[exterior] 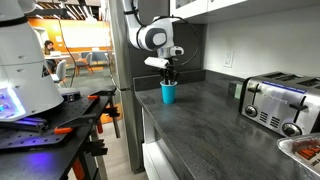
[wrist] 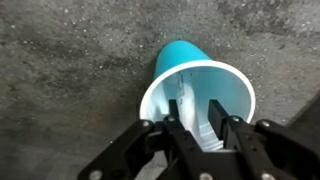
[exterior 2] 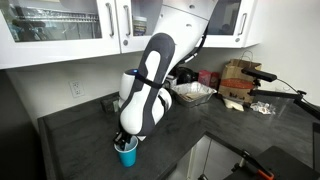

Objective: Remove the pen from the cup and place it on the counter

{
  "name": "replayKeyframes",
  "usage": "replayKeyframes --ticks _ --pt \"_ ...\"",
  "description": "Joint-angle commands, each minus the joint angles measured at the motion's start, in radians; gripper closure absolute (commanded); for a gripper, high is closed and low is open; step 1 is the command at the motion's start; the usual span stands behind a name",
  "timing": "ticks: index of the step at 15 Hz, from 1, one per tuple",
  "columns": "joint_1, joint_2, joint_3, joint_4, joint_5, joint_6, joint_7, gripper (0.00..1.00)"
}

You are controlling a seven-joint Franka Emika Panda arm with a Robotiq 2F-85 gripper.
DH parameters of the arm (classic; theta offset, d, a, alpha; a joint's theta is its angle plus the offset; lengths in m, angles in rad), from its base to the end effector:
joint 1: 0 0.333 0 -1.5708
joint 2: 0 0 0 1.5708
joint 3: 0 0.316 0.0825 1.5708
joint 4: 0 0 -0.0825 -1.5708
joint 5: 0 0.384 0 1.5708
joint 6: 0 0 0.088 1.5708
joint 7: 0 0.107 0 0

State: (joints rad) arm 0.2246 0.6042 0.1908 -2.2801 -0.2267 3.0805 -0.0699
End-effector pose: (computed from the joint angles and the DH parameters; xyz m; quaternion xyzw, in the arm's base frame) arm 0.4779 0.2374 0.1153 -0.9390 -0.3247 -0.1007 0.0512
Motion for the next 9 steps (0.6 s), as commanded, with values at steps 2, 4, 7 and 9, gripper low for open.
replayKeyframes --ticks 2,4,7,9 --pt "-0.003 0.039 0.004 0.03 0.008 0.008 -0.046 0.59" --pt "0.019 0.046 -0.024 0.03 -0.003 0.064 -0.049 0.58" --pt "0.031 0.048 -0.04 0.03 0.0 0.109 -0.045 0.84" --pt "0.035 0.045 -0.045 0.027 0.002 0.114 -0.045 0.99"
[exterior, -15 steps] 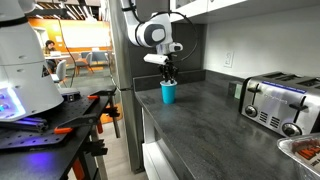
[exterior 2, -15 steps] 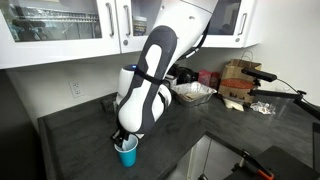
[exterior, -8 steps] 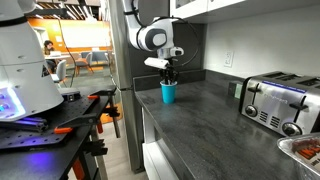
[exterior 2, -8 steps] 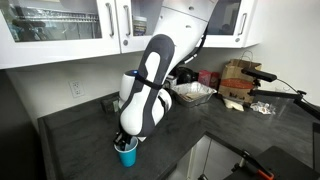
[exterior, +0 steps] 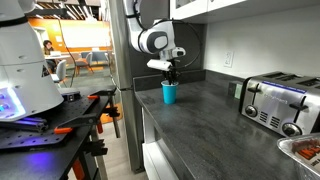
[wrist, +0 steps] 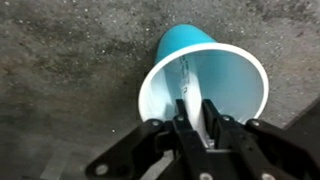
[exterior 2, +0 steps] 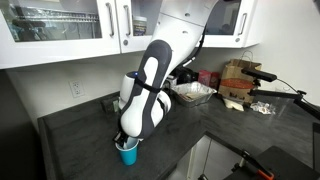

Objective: Remove the pen from the cup and place it on the counter

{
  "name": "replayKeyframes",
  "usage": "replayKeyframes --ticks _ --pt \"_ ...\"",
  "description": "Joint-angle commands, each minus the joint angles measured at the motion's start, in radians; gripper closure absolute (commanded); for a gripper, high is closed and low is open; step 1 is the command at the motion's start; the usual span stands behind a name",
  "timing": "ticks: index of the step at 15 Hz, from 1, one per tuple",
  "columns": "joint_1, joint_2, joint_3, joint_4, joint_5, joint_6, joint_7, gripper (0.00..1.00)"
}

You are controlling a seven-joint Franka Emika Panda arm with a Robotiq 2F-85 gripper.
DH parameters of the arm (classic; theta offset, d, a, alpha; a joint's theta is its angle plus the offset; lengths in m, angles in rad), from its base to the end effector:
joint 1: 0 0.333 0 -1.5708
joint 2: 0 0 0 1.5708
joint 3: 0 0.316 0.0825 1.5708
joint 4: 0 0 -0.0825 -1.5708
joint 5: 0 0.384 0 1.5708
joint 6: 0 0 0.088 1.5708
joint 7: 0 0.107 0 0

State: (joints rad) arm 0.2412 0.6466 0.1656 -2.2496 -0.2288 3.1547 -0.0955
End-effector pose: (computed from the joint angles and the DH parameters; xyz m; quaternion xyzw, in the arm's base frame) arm 0.4882 0.2375 0.1083 -0.9324 -0.3326 -0.1305 0.0540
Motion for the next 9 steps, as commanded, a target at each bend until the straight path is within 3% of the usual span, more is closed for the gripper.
replayKeyframes --ticks 1,7,9 --pt "0.017 0.0 -0.019 -0.006 0.004 0.043 -0.021 0.96" --pt "-0.023 -0.09 0.042 -0.071 0.012 0.009 -0.021 0.95" --pt "0.015 -0.157 0.012 -0.107 0.018 -0.022 0.0 0.95"
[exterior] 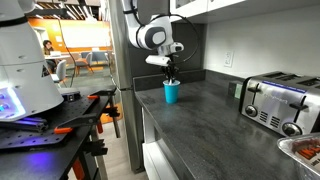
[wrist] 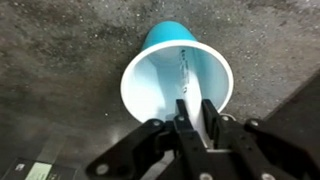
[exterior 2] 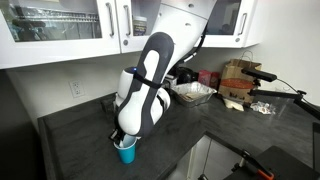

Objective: Remove the pen from the cup and place it on the counter

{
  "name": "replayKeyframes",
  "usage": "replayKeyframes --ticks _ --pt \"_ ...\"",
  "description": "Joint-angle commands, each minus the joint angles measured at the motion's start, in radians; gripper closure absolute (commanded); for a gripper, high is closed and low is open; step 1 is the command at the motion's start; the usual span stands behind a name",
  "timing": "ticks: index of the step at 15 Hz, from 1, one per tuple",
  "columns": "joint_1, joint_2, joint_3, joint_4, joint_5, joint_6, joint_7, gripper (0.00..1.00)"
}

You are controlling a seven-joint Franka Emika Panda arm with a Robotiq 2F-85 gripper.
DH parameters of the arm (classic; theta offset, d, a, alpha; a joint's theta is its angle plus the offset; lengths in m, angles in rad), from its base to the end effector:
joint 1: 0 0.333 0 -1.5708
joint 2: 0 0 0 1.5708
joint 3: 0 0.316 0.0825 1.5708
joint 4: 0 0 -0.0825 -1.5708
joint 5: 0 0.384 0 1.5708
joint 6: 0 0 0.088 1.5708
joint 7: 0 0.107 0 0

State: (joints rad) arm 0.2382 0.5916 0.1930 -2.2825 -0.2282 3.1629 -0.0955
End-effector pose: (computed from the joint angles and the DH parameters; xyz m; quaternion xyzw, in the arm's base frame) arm 0.4813 0.2488 0.1307 -0.9264 -0.3420 -0.1455 0.0609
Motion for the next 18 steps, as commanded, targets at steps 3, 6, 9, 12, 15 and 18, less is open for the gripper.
replayKeyframes --ticks 3,6,9,12,15,18 --pt "0.077 -0.197 -0.094 -0.127 0.006 -0.035 0.043 0.95" --pt "0.165 -0.293 -0.223 -0.195 -0.01 0.059 0.076 0.95" --pt "0.237 -0.362 -0.333 -0.262 0.019 0.25 0.076 0.95" --pt "0.297 -0.425 -0.41 -0.317 0.111 0.248 0.011 0.95" --pt "0.473 -0.401 -0.642 -0.322 0.3 0.106 -0.113 0.95" --pt "0.57 -0.33 -0.782 -0.298 0.32 -0.051 -0.056 0.95"
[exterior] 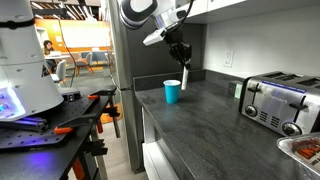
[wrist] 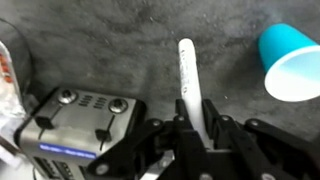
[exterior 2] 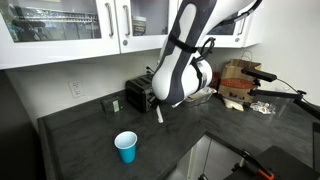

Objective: Remove the pen from the cup and place it on the counter

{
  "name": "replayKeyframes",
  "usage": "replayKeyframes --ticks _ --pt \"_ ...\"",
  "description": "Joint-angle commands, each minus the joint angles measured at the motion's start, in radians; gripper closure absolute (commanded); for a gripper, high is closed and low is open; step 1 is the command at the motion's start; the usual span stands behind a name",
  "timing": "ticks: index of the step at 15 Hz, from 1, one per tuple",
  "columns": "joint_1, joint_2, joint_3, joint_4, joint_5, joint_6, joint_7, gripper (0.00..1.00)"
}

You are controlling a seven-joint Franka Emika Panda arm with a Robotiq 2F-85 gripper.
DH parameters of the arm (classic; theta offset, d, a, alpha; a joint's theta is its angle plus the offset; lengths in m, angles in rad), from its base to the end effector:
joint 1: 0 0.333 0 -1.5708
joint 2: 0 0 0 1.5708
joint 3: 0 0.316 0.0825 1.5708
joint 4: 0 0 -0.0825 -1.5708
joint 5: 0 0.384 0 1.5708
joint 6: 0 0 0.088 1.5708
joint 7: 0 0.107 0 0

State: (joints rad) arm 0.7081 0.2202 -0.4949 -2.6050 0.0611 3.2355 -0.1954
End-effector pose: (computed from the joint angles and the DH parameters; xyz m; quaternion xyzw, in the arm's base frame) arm 0.4652 0.0890 0.2343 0.9574 0.1840 0.2181 0.0439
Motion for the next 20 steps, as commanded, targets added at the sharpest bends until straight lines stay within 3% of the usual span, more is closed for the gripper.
replayKeyframes --ticks 1,2,3,4,5,7,10,11,13,20 --pt "0.082 0.022 -0.067 0.018 0.031 -0.188 0.057 0.95" --pt "-0.023 -0.044 0.067 0.004 0.068 -0.258 0.026 0.95" --pt "-0.123 -0.063 0.173 0.011 -0.006 -0.306 0.096 0.95" --pt "-0.134 -0.054 0.25 0.024 0.198 -0.335 -0.038 0.95" --pt "-0.193 -0.044 0.344 0.047 0.311 -0.365 -0.086 0.95" --pt "-0.255 -0.002 0.429 0.116 0.535 -0.445 -0.201 0.95" --pt "-0.33 0.069 0.455 0.196 0.741 -0.554 -0.32 0.95" --pt "-0.477 0.095 0.577 0.21 0.698 -0.545 -0.298 0.95" --pt "-0.55 0.155 0.628 0.25 0.672 -0.536 -0.324 0.95" --pt "-0.681 0.343 0.698 0.384 0.445 -0.588 -0.139 0.95"
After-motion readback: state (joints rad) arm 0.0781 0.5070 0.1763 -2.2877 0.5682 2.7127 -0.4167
